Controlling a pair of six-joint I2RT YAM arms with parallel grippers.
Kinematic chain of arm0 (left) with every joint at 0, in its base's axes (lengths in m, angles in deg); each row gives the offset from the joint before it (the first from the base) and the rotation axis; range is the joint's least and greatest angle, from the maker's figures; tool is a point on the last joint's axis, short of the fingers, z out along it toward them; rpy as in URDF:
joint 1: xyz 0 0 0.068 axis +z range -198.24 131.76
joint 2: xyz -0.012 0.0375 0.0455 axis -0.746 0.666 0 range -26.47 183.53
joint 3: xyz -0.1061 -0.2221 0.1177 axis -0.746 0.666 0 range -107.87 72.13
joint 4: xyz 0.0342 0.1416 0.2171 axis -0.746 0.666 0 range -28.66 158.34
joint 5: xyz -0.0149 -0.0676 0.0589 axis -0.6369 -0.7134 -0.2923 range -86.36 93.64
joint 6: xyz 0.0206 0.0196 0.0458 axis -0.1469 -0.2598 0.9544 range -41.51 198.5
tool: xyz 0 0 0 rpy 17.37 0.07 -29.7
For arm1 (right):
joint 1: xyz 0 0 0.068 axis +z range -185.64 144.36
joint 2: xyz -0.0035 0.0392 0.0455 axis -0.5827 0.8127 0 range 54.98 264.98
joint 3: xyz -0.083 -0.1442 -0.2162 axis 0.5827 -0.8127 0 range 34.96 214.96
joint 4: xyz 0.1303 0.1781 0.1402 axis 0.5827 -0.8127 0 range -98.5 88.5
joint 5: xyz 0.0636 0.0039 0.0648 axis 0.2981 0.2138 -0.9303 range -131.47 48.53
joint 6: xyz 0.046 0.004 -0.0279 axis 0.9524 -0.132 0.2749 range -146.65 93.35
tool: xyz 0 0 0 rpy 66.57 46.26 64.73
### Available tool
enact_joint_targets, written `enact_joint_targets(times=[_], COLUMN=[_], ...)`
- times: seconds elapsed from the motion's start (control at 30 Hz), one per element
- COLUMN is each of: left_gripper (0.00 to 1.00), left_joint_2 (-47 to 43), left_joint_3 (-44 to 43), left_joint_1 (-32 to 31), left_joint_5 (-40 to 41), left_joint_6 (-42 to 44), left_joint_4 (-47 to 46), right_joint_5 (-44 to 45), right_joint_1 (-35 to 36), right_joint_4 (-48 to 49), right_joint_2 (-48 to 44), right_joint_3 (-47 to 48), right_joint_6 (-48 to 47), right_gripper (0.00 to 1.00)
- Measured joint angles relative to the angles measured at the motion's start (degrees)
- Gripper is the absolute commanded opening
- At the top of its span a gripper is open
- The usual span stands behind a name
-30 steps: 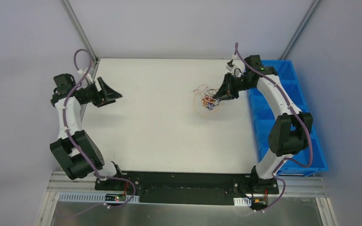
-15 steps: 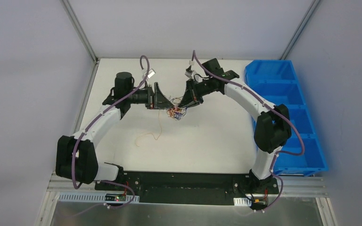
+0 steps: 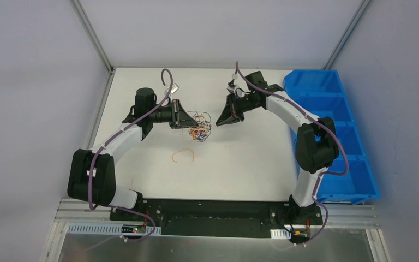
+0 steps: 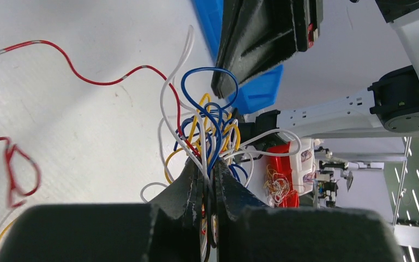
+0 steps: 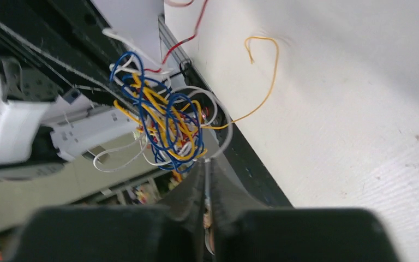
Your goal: Untangle the cables
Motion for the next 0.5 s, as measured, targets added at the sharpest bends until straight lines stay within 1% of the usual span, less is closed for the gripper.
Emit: enact_joint_targets(times=[0.1,0.17,0.2,0.27,0.3,0.33,0.37,0.4,0.47,0.5], left_gripper=[0.00,0.00,0.00,0.00,0.02,0.02,0.02,0.02,0.02,0.01], left_joint_2=[-0.5,-0.7,-0.8,-1.2,-1.6,-2.1,-2.8,-3.4,-4.0,-4.0], left_joint_3=[0.3,-0.1,-0.6,-1.0,-1.0,-1.0,-1.0,-1.0,-1.0,-1.0], left_joint_1=[0.8,1.5,2.0,3.2,3.6,4.0,4.2,4.2,3.9,3.6], left_joint_5=[0.0,-0.2,-0.7,-0.9,-0.9,-0.8,-0.6,-0.6,-0.6,-0.6], left_joint_6=[0.4,2.0,3.1,4.4,4.8,5.2,5.4,5.4,4.9,4.2], left_joint_4=[1.9,5.1,7.6,10.0,10.9,11.8,12.4,12.4,11.7,10.8], right_joint_5=[1.7,4.1,5.1,6.1,6.2,6.1,6.0,6.0,6.4,7.0], right_joint_1=[-1.9,-2.3,-2.4,-2.8,-3.1,-3.2,-3.2,-3.1,-2.1,-1.0], right_joint_4=[-0.3,-1.3,-1.5,-1.8,-1.9,-1.8,-1.2,-0.1,1.6,2.3], right_joint_2=[-0.4,-1.1,-1.7,-3.6,-4.6,-5.6,-6.5,-8.0,-9.9,-10.5], right_joint_3=[-1.8,-2.7,-3.2,-4.4,-4.7,-4.9,-5.3,-5.9,-6.8,-6.9], right_joint_6=[-0.7,-1.9,-2.5,-3.4,-3.5,-3.6,-3.3,-3.3,-2.6,-2.4], right_gripper=[0.00,0.00,0.04,0.46,0.61,0.69,0.73,0.73,0.73,0.71])
